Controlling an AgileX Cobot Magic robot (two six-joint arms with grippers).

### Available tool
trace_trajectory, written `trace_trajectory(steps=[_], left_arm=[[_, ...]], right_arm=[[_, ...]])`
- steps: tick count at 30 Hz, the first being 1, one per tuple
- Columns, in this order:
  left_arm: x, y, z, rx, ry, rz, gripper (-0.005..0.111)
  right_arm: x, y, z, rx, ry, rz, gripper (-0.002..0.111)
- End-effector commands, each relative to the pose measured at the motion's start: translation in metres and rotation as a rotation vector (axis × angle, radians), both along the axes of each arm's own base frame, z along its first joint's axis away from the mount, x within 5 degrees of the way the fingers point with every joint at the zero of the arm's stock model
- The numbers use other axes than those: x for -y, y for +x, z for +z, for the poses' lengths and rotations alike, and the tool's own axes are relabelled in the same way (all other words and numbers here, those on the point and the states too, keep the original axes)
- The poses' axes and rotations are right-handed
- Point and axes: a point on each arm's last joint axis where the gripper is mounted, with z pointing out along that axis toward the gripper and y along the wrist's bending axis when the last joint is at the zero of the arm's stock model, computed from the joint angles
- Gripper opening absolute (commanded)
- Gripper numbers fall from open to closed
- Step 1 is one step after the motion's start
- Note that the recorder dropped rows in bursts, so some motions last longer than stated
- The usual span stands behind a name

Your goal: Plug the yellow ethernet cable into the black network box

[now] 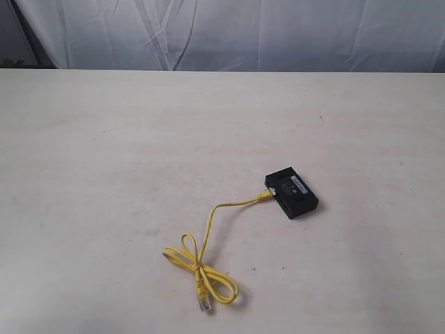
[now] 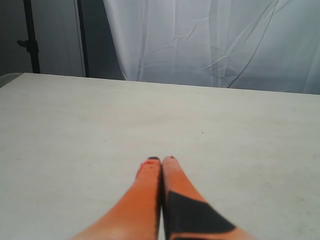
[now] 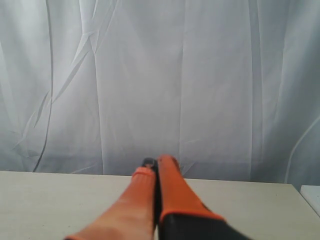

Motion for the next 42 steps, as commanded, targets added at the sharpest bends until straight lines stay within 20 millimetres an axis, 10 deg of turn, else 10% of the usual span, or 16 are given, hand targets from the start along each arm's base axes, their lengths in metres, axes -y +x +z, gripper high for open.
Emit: trace_trajectory(steps=[1,19,32,42], left_arm=[[0.0,0.0,0.0,0.021,-0.014,0.003,0.0],[0.0,0.0,0.0,0.02,0.001,0.004,0.0],[0.0,0.0,0.0,0.02,0.001,0.004,0.0],[0.0,0.0,0.0,0.02,0.001,0.004,0.0]], right_arm=[[0.0,-0.001,0.0,0.018,0.004,0.0,-0.001],[0.0,-0.001,-0.001,0.006,-0.001,-0.001,-0.001],[0.001,-0.03,-0.087,-0.138,0.042,0.002,-0.001],[0.001,-0.036,-0.117,-0.258,0.04,0.005,-0.001]])
